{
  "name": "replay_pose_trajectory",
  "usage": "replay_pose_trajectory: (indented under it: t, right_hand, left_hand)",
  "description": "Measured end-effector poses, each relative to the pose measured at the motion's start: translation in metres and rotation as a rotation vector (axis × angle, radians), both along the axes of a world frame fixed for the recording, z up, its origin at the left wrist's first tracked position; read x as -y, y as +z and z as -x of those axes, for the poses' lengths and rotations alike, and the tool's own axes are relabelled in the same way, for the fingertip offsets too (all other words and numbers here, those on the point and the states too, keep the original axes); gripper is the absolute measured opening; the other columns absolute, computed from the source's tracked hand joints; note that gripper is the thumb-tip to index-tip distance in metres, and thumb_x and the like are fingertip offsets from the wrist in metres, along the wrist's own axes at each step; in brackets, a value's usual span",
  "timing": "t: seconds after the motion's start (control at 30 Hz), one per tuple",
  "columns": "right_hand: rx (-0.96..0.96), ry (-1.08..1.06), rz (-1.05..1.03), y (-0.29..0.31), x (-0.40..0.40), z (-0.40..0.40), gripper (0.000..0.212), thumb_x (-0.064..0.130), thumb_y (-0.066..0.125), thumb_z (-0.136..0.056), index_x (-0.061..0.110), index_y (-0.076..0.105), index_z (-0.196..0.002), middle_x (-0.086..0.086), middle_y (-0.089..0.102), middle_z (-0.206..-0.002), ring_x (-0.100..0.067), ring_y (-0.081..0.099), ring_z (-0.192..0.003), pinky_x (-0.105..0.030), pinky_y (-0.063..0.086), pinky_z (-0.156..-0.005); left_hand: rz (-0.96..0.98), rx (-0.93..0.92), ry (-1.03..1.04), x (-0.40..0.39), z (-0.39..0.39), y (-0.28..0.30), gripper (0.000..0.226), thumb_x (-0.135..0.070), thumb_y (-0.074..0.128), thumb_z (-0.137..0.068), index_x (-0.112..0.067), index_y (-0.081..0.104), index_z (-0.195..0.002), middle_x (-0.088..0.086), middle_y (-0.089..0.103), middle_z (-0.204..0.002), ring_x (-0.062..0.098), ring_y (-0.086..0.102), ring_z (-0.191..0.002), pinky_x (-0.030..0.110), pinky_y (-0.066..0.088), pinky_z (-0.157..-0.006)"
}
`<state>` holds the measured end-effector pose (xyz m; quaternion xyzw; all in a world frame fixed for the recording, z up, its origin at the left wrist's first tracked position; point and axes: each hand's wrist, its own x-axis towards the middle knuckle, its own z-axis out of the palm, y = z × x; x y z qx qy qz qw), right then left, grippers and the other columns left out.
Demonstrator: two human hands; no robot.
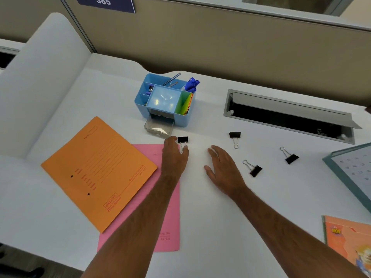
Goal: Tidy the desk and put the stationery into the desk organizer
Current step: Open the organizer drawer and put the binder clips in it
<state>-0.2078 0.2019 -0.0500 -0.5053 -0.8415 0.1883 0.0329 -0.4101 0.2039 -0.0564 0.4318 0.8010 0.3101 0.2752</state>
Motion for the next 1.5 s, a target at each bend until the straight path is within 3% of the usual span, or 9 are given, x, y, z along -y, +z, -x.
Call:
replay_pose_trajectory:
  t: [0.1,0.2,0.43,0.57,0.77,0.97,1.2,1.33,1.5]
  right_hand:
    - [0.074,0.023,0.014,-0.009,0.001,-0.008,0.076,0.051,0.038,-0.106,0.007,0.012,-0.163,-0.009,0.006,-0.172,-0.023,0.004,-0.159,-0.040,0.004,-0.130]
    - [0.146,0.043,0.020,-0.015,0.002,-0.010,0.083,0.061,0.021,-0.103,0.006,0.002,-0.163,-0.010,-0.006,-0.172,-0.024,-0.008,-0.159,-0.042,0.000,-0.129]
    - [0.188,0.057,-0.004,-0.023,0.002,-0.011,0.088,0.067,0.012,-0.102,0.004,0.001,-0.163,-0.013,-0.005,-0.171,-0.027,-0.007,-0.159,-0.045,0.002,-0.129]
    - [0.196,0.064,-0.003,-0.025,0.002,-0.011,0.089,0.068,0.011,-0.101,0.005,0.002,-0.163,-0.014,-0.004,-0.171,-0.027,-0.006,-0.159,-0.045,0.003,-0.129]
    - [0.197,0.070,-0.011,-0.028,0.001,-0.011,0.089,0.068,0.011,-0.101,0.006,-0.001,-0.163,-0.013,-0.007,-0.171,-0.027,-0.008,-0.159,-0.045,0.002,-0.129]
    - [0.212,0.077,-0.032,-0.029,0.001,-0.011,0.088,0.066,0.016,-0.102,0.004,0.003,-0.163,-0.014,-0.003,-0.171,-0.028,-0.004,-0.159,-0.046,0.004,-0.129]
    - [0.230,0.076,-0.034,-0.030,0.000,-0.012,0.087,0.066,0.017,-0.103,0.004,0.004,-0.163,-0.014,-0.003,-0.171,-0.029,-0.004,-0.159,-0.047,0.006,-0.129]
    - [0.231,0.078,-0.027,-0.029,0.000,-0.012,0.087,0.066,0.017,-0.103,0.004,0.003,-0.163,-0.014,-0.004,-0.171,-0.029,-0.005,-0.159,-0.047,0.005,-0.129]
    - [0.243,0.076,-0.028,-0.028,0.001,-0.012,0.088,0.067,0.013,-0.102,0.004,0.002,-0.163,-0.014,-0.004,-0.171,-0.028,-0.004,-0.159,-0.046,0.005,-0.129]
  left_hand:
    - [0.045,-0.045,-0.031,-0.008,0.003,0.002,0.049,-0.034,0.072,-0.096,-0.011,0.051,-0.134,0.004,0.054,-0.132,0.016,0.058,-0.108,0.028,0.052,-0.092]
    - [0.075,-0.078,-0.030,-0.016,0.004,0.005,0.046,-0.043,0.072,-0.096,-0.012,0.052,-0.124,0.006,0.057,-0.121,0.022,0.063,-0.103,0.034,0.057,-0.088]
    - [0.150,-0.165,-0.081,-0.024,-0.005,0.009,0.054,-0.049,0.067,-0.097,-0.009,0.051,-0.129,0.009,0.061,-0.124,0.025,0.067,-0.107,0.037,0.060,-0.090]
    - [0.149,-0.190,-0.104,-0.018,-0.008,0.011,0.049,-0.045,0.070,-0.095,-0.010,0.050,-0.123,0.008,0.058,-0.118,0.025,0.068,-0.097,0.027,0.052,-0.073]
    - [0.079,-0.249,-0.164,-0.007,-0.003,0.021,0.049,-0.046,0.073,-0.090,-0.012,0.054,-0.120,0.005,0.059,-0.114,0.016,0.062,-0.088,0.024,0.048,-0.069]
    - [-0.079,-0.446,-0.202,-0.012,0.034,0.043,0.042,-0.042,0.070,-0.092,-0.011,0.059,-0.118,0.007,0.062,-0.109,0.023,0.062,-0.094,0.034,0.054,-0.069]
    - [-0.084,-0.712,-0.376,-0.037,0.085,0.065,0.043,-0.035,0.072,-0.090,-0.012,0.058,-0.123,0.011,0.059,-0.117,0.031,0.056,-0.103,0.044,0.056,-0.062]
    - [-0.070,-0.791,-0.525,-0.039,0.097,0.064,0.050,-0.028,0.075,-0.089,-0.014,0.058,-0.134,0.010,0.059,-0.126,0.031,0.059,-0.104,0.043,0.058,-0.071]
    - [-0.044,-0.824,-0.545,-0.036,0.094,0.060,0.049,-0.019,0.071,-0.090,-0.011,0.059,-0.137,0.013,0.059,-0.128,0.033,0.061,-0.104,0.046,0.057,-0.078]
